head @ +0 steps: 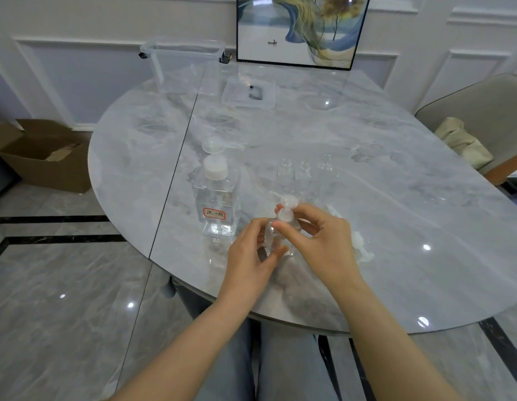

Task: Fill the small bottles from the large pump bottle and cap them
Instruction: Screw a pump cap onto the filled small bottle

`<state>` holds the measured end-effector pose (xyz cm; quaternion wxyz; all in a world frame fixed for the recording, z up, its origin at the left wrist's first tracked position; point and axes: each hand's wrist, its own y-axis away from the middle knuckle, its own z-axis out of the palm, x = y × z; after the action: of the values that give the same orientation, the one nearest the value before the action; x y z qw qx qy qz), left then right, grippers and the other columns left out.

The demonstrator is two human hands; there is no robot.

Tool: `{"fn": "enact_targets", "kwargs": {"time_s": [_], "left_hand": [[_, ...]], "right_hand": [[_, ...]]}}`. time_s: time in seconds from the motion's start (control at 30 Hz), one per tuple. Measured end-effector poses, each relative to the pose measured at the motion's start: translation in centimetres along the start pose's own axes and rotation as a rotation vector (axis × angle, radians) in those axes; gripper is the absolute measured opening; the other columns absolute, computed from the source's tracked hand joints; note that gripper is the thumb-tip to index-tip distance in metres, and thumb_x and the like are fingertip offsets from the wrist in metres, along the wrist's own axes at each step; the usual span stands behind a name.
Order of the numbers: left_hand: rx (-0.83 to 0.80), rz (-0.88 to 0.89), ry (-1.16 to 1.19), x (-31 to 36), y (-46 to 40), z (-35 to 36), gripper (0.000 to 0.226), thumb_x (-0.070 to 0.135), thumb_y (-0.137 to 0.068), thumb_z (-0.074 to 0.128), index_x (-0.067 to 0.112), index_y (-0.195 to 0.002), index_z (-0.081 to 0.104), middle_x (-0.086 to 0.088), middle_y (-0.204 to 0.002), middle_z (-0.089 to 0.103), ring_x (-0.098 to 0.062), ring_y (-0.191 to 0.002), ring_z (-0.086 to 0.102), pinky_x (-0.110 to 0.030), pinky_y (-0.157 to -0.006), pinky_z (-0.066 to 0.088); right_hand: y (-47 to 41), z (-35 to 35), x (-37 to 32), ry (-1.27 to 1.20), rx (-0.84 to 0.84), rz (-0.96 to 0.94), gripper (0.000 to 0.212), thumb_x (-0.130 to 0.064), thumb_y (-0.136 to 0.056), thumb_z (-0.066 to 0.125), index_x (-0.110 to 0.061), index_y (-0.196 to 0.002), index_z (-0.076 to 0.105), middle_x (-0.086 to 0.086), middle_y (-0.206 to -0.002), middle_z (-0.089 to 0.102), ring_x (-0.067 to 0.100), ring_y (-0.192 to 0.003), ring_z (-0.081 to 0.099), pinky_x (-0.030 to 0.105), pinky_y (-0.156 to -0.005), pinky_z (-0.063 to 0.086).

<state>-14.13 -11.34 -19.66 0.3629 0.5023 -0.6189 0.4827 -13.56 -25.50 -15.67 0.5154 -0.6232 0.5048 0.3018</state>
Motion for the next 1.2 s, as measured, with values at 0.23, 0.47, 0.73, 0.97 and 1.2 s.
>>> {"fn": "enact_targets", "kwargs": {"time_s": [0.23, 0.47, 0.73, 0.97, 1.2], "left_hand": [[-0.052, -0.035, -0.040, 0.3, -0.4, -0.6, 0.041, 0.046, -0.079, 0.069, 0.033, -0.117, 0.061, 0.006, -0.106, 0.072, -0.019, -0.099, 0.071, -0.046, -0.090, 0.057], [-0.137, -0.040, -0.102, 0.1, -1.1, -1.0, 0.054, 0.041, -0.071, 0.075, 0.030, -0.122, 0.061, 0.008, -0.106, 0.073, -0.015, -0.099, 0.071, -0.044, -0.090, 0.058], [-0.122, -0.025, -0.085, 1.3, -3.1, 0.8, 0.038, 0.008, -0.088, 0.076, 0.027, -0.119, 0.063, 0.011, -0.105, 0.069, 0.006, -0.092, 0.065, -0.007, -0.079, 0.050], [-0.156, -0.008, -0.032, 2.5, -4.8, 4.4, 0.030, 0.005, -0.092, 0.069, 0.028, -0.111, 0.065, 0.006, -0.098, 0.073, -0.003, -0.086, 0.068, -0.012, -0.076, 0.052], [-0.187, 0.001, -0.059, 2.7, -6.2, 5.6, 0.027, 0.003, -0.092, 0.066, 0.022, -0.112, 0.069, 0.008, -0.096, 0.073, 0.001, -0.084, 0.067, -0.009, -0.075, 0.050]], "right_hand": [[0.6, -0.6, 1.4, 0.023, -0.165, 0.117, 0.056, -0.022, -0.082, 0.086, -0.037, -0.131, 0.063, -0.022, -0.126, 0.068, -0.004, -0.119, 0.062, 0.020, -0.106, 0.048], [0.1, -1.0, 0.2, 0.108, -0.134, 0.013, 0.045, -0.019, -0.080, 0.087, -0.047, -0.104, 0.062, -0.021, -0.107, 0.069, -0.007, -0.101, 0.064, 0.009, -0.083, 0.050], [-2.0, -4.6, -0.1, 0.106, 0.175, 0.006, 0.029, -0.026, -0.078, 0.089, -0.037, -0.092, 0.067, -0.010, -0.089, 0.070, 0.004, -0.085, 0.067, 0.015, -0.071, 0.055], [-6.4, -9.5, 3.0, 0.212, 0.484, 0.087, 0.031, -0.033, -0.075, 0.091, -0.017, -0.094, 0.072, -0.004, -0.086, 0.071, 0.012, -0.080, 0.066, 0.022, -0.077, 0.052], [-8.9, -10.2, 7.3, 0.384, 0.490, 0.192, 0.034, -0.032, -0.073, 0.091, -0.016, -0.089, 0.066, 0.003, -0.090, 0.067, 0.015, -0.080, 0.060, 0.021, -0.069, 0.042]]}}
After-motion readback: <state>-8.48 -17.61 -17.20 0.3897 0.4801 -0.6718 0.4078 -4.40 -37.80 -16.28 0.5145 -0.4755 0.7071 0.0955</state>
